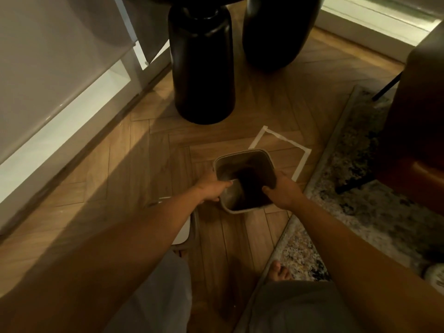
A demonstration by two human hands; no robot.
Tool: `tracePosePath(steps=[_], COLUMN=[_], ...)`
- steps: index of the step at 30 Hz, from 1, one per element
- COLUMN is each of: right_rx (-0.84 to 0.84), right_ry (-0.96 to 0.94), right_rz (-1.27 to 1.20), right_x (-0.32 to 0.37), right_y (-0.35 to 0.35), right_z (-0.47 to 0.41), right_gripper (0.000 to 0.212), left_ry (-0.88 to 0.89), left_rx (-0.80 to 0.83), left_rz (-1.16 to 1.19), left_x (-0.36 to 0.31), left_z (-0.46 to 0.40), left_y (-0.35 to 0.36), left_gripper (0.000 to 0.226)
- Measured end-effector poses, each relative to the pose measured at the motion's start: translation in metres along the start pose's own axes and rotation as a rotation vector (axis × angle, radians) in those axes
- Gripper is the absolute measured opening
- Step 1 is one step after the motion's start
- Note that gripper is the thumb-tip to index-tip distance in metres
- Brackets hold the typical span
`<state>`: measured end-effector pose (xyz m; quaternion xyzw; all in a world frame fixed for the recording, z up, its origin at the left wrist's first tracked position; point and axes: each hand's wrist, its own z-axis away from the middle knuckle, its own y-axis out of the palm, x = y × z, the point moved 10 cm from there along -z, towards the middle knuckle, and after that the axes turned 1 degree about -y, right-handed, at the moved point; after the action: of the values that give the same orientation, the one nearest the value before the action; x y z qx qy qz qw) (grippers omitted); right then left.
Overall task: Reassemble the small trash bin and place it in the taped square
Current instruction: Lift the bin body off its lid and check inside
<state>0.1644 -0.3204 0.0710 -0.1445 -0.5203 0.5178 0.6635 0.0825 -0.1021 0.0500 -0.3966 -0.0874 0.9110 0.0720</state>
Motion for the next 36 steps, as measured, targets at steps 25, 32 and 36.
tracePosePath(steps=[25,32,36], right_rx=[-0.026,-0.086,-0.088], right_ry=[0.245,0.191,0.184], right_rz=[-0.100,-0.179,-0.191], right_x=[-0.041,-0.035,-0.035], right_y=[0.060,0.062,0.059], right_z=[0.133,0.147,0.145], right_gripper=[0.129,0.123,0.112], left_ry=[0.338,0.289,0.278], left_rx=[0.084,0.085,0.064], left_rz=[-0.536,-0.518,-0.515], left_x=[0.022,0.020,0.019], left_z=[0.066,0.061,0.058], left_y=[0.052,0.052,0.049], left_gripper=[0.123,0.110,0.104])
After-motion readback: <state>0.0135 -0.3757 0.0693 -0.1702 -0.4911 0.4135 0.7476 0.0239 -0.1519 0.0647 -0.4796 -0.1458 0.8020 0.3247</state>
